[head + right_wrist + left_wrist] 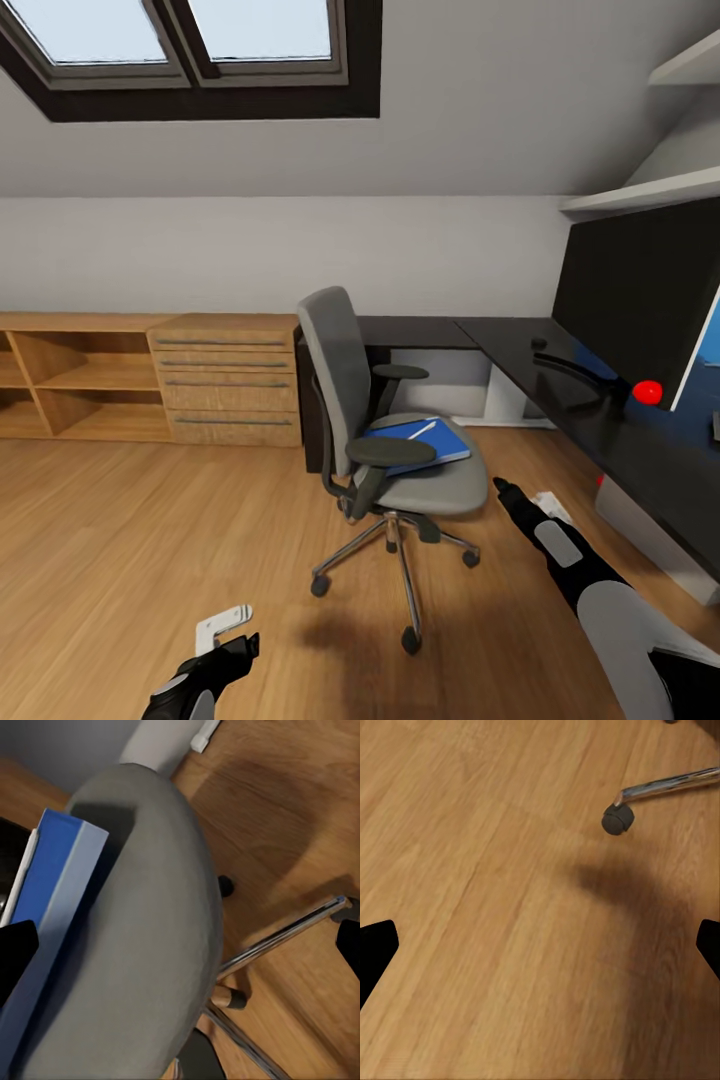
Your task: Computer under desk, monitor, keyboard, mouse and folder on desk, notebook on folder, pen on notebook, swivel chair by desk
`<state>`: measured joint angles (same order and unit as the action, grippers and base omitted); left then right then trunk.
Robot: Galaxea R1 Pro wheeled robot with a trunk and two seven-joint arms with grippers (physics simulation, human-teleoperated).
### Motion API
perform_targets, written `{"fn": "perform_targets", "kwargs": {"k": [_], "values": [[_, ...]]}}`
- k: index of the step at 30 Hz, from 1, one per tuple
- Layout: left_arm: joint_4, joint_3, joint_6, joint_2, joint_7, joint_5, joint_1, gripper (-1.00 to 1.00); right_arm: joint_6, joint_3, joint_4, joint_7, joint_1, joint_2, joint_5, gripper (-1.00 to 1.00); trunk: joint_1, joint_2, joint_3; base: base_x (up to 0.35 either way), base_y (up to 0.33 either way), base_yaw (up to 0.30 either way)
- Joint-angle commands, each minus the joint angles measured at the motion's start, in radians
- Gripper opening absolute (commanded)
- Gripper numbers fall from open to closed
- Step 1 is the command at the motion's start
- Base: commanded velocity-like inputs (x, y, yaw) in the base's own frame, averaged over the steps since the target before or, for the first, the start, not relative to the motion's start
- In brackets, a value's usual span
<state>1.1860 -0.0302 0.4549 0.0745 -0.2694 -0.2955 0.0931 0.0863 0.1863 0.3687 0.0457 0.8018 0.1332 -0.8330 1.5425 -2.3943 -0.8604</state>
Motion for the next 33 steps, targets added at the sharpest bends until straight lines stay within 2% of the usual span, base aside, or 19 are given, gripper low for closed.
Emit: {"fn": "perform_targets", "kwargs": {"k": [1, 33], "values": [[0.001, -0.001, 0.004, 0.001, -0.006, -0.011, 0.0, 1.0, 0.006, 0.007, 0.001, 0.005, 0.001, -0.001, -0.005, 1.0, 0.0, 0.0, -0.001, 0.089, 0.0, 0.0], [0.0, -0.003, 0.004, -0.001, -0.004, -0.01, 0.0, 1.0, 0.005, 0.008, 0.001, 0.005, 0.0, 0.001, -0.008, 1.0, 0.0, 0.0, -0.001, 0.269, 0.0, 0.0]]}}
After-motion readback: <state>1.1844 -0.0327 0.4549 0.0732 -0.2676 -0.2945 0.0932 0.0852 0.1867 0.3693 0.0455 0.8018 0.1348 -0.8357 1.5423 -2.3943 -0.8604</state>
